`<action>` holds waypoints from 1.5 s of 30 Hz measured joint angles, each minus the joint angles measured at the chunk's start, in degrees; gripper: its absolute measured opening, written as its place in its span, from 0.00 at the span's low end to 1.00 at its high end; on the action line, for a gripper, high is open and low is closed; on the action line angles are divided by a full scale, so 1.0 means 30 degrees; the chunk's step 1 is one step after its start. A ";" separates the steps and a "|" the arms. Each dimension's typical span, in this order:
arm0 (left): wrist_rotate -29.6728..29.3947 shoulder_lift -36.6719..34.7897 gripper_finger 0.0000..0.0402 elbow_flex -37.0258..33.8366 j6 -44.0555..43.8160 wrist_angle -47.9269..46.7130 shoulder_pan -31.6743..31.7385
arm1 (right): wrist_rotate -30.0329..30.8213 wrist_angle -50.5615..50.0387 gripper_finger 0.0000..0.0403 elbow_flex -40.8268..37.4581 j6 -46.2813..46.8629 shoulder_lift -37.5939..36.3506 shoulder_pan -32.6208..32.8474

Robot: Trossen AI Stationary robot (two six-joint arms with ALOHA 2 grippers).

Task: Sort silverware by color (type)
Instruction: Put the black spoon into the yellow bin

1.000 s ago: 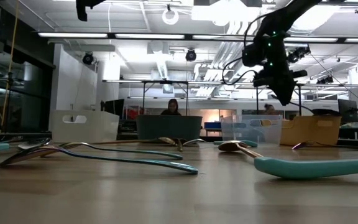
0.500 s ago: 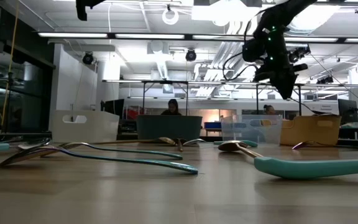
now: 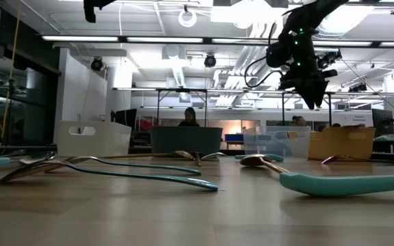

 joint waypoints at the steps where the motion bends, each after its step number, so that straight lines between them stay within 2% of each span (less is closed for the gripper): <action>1: 0.0000 0.0000 0.32 0.0000 0.0000 0.0000 0.0000 | -0.0083 0.0073 0.35 -0.0005 -0.0222 -0.0140 0.0000; 5: 0.0000 0.0000 0.32 0.0000 0.0000 -0.0005 0.0000 | -0.2188 0.0857 0.39 -0.0012 -0.0943 -0.1606 0.0012; 10: 0.0000 0.0000 0.32 0.0000 0.0000 -0.0047 0.0000 | -0.6138 0.3819 0.40 -0.0331 -0.1310 -0.5146 0.0674; 13: 0.0007 0.0000 0.32 0.0000 0.0000 -0.0191 -0.0007 | -0.8550 0.6555 0.40 -0.1492 -0.1222 -0.7760 0.1546; 17: 0.0015 0.0000 0.32 0.0000 -0.0015 -0.0240 -0.0007 | -1.0739 1.1053 0.40 -0.4373 0.0663 -1.1251 0.3266; 23: 0.0029 0.0000 0.32 0.0001 -0.0036 -0.0231 -0.0007 | -1.1591 1.8518 0.40 -0.9370 0.3214 -1.5045 0.6445; 28: 0.0029 0.0000 0.32 0.0000 -0.0413 -0.0146 -0.0007 | -1.1631 2.2487 0.40 -1.1549 0.3905 -1.6163 0.8201; 34: -0.0001 0.0000 0.32 0.0006 -0.0421 -0.0240 -0.0007 | -1.1516 2.3046 0.40 -1.2048 0.3552 -1.5948 0.9260; 45: -0.0175 0.0000 0.32 0.0001 0.0189 -0.0270 -0.0007 | -1.1512 2.3243 0.40 -1.2048 0.4194 -1.5292 0.9960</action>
